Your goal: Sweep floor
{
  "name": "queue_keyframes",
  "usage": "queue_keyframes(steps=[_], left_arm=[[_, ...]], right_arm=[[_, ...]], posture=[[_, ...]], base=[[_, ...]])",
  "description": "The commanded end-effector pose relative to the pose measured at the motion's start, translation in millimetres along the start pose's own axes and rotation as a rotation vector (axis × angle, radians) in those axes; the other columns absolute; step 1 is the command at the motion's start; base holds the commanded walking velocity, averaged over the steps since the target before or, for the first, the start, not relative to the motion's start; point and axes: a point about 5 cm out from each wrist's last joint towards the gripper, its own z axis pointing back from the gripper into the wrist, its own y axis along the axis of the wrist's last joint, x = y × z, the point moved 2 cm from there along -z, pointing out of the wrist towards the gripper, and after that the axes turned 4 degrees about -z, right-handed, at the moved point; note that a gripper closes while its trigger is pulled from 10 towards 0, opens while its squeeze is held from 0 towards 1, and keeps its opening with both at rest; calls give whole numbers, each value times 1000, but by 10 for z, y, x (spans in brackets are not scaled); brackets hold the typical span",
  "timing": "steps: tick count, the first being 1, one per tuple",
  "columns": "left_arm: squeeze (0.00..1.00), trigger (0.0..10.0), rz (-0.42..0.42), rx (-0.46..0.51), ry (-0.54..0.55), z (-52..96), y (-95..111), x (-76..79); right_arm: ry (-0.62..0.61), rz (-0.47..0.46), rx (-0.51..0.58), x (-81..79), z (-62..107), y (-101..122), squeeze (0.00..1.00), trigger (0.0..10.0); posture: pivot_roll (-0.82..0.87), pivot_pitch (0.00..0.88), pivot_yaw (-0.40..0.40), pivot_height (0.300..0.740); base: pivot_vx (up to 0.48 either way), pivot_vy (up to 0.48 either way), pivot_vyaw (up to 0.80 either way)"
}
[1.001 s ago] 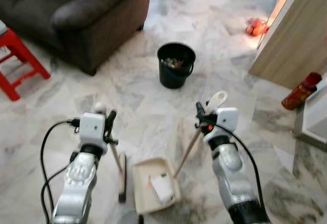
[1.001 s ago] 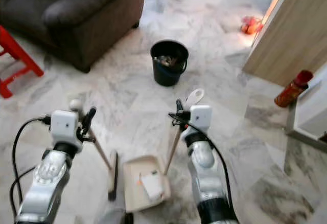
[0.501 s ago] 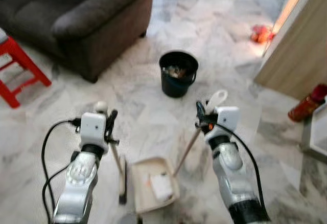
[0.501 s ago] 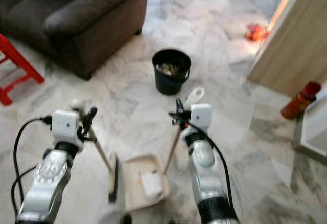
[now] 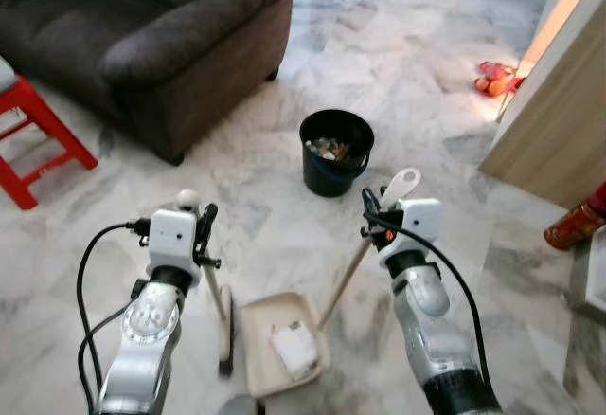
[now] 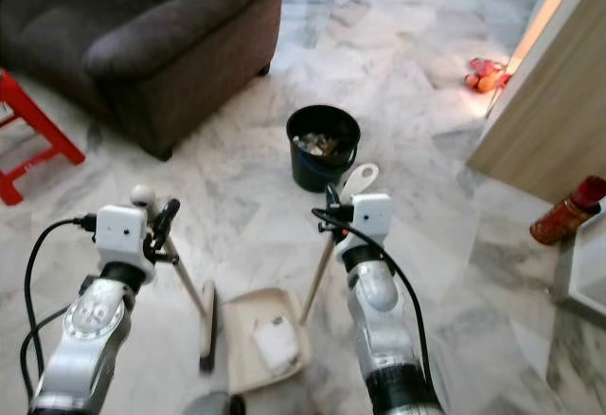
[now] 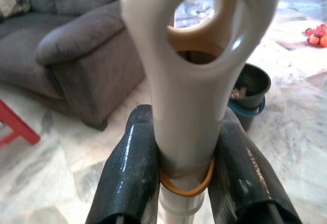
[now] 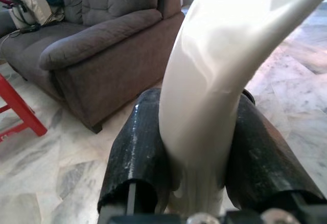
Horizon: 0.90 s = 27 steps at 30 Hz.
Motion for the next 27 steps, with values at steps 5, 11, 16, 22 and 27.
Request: queue_keyframes(steps=[5, 11, 16, 22, 27], left_arm=[[0, 10000, -10, 28, 2, -9, 70, 0], [0, 10000, -9, 27, 2, -10, 70, 0], [0, 10000, -9, 27, 2, -10, 70, 1], [0, 10000, -10, 27, 3, -7, 70, 1], [0, 10000, -10, 27, 1, -7, 69, -1]], right_arm=[[-2, -31, 42, -4, -7, 82, 0, 10000], [-2, -31, 43, -4, -9, 84, 0, 10000], [-2, -32, 42, -2, -7, 83, 0, 10000], [0, -35, 41, -6, -1, 79, 0, 10000], [0, -35, 41, -9, -2, 78, 0, 10000]], posture=[[150, 191, -8, 740], [150, 194, -9, 740], [150, 195, -9, 740], [151, 199, -9, 740], [151, 200, -8, 740]], base=[[340, 0, 0], [457, 0, 0], [480, 0, 0], [480, 0, 0], [480, 0, 0]])
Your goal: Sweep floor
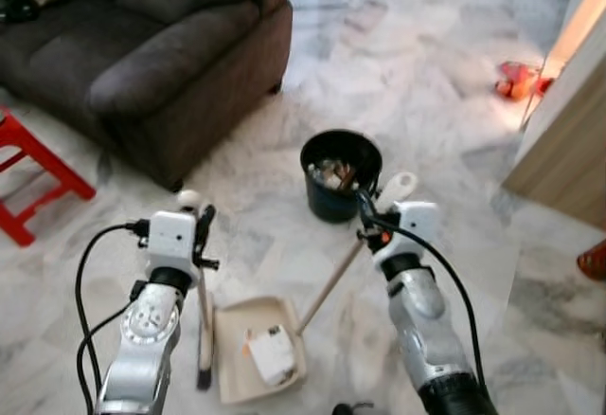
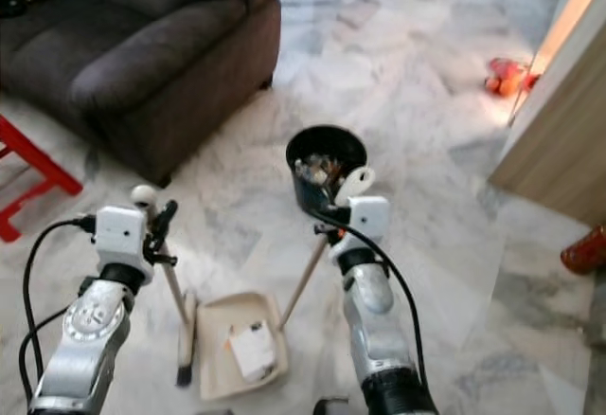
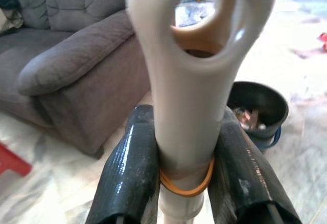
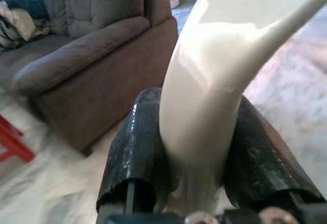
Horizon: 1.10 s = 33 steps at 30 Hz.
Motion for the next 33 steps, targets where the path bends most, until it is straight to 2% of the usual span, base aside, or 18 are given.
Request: queue_keyframes(steps=[1, 14, 33], left_arm=[[0, 10000, -24, 25, 13, -3, 63, -60], [0, 10000, -20, 30, 12, -2, 68, -57], [0, 10000, -8, 44, -7, 0, 82, -27]], right_arm=[[25, -19, 48, -106, -42, 101, 0, 10000], [16, -15, 26, -97, -48, 73, 0, 10000], [-3, -6, 13, -68, -66, 54, 0, 10000]], posture=[[151, 200, -8, 740], [153, 199, -10, 740], [156, 185, -9, 740]], base=[[480, 0, 0], [457, 0, 0], [0, 0, -800]])
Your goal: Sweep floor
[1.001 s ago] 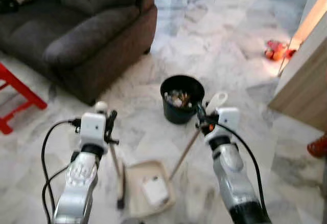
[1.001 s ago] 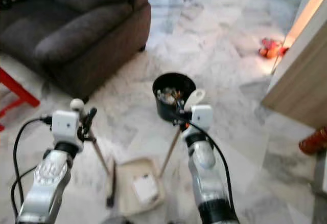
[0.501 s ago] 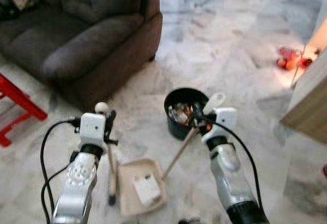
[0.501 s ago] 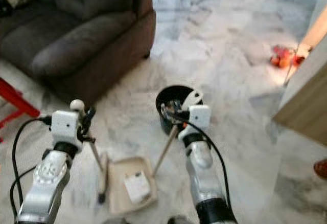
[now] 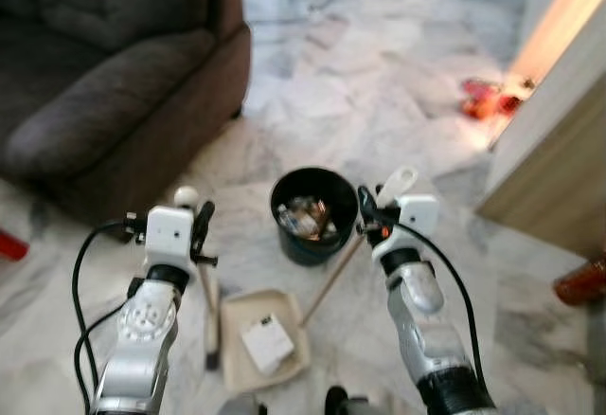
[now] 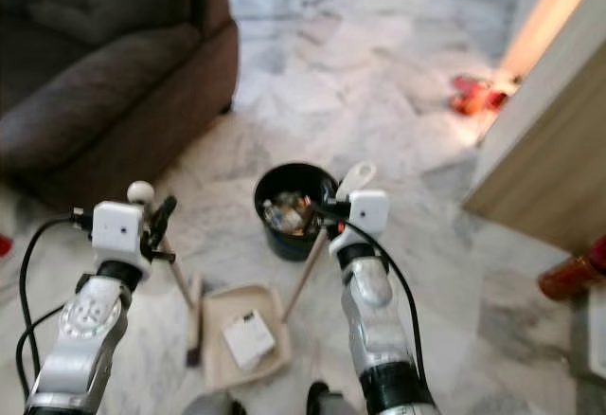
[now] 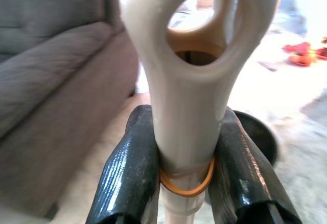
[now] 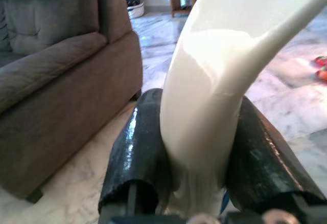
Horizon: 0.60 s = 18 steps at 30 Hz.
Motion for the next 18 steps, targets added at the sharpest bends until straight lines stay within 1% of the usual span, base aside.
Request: queue_keyframes(steps=[1, 7, 14, 18], left_arm=[[0, 10000, -9, 33, -3, -1, 68, 5], [0, 10000, -10, 33, -6, -3, 65, 8], [0, 10000, -6, 33, -8, -4, 65, 11], [0, 10000, -16, 28, 1, 8, 51, -7]], right_arm=[[-10, -21, 8, 9, 3, 11, 0, 10000], [-12, -24, 11, 7, 1, 13, 0, 10000], [-4, -17, 15, -10, 2, 17, 0, 10000], [-17, -13, 23, 9, -4, 37, 0, 10000]], posture=[[156, 184, -9, 740], [156, 181, -9, 740], [157, 184, -9, 740], [157, 187, -9, 740]], base=[[0, 0, -800], [0, 0, -800], [0, 0, 0], [0, 0, 0]])
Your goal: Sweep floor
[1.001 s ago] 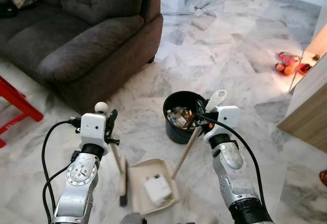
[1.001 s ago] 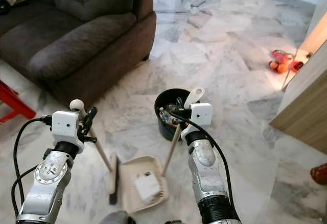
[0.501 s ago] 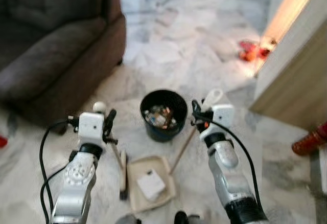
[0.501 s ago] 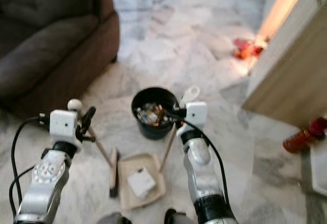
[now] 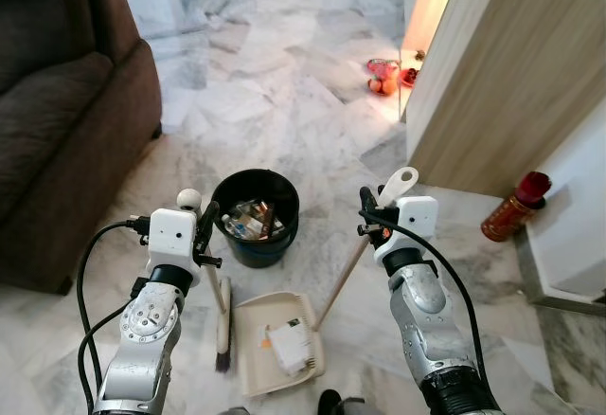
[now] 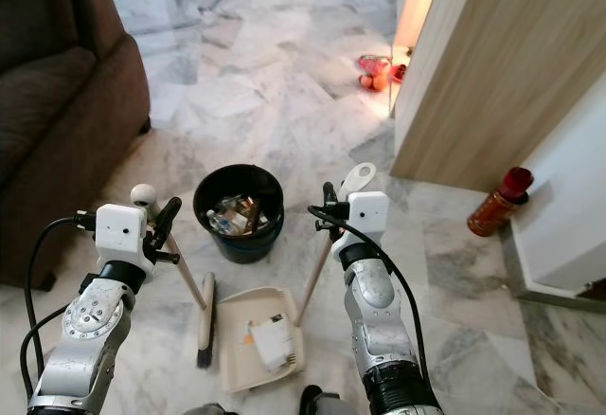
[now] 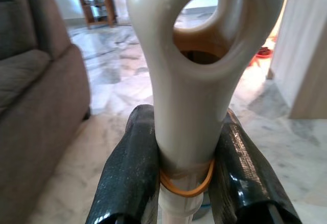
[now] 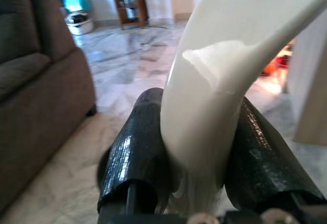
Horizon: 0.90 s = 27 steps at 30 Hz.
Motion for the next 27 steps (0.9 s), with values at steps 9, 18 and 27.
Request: queue_keyframes(steps=[9, 18, 27], left_arm=[[0, 10000, -47, 15, 4, 63, 3, -31], [0, 10000, -59, 13, -11, 55, -3, -1], [0, 10000, -57, 10, -12, 55, -13, 7]], right_arm=[[-89, 41, 70, 140, -53, 182, 0, 10000], [-93, 74, 85, 203, -69, 312, 0, 10000], [-7, 131, 89, 123, -49, 515, 0, 10000]], posture=[[158, 189, -10, 740], [150, 196, -8, 740], [143, 200, -8, 740]], base=[[0, 0, 0], [0, 0, 0], [0, 0, 0]])
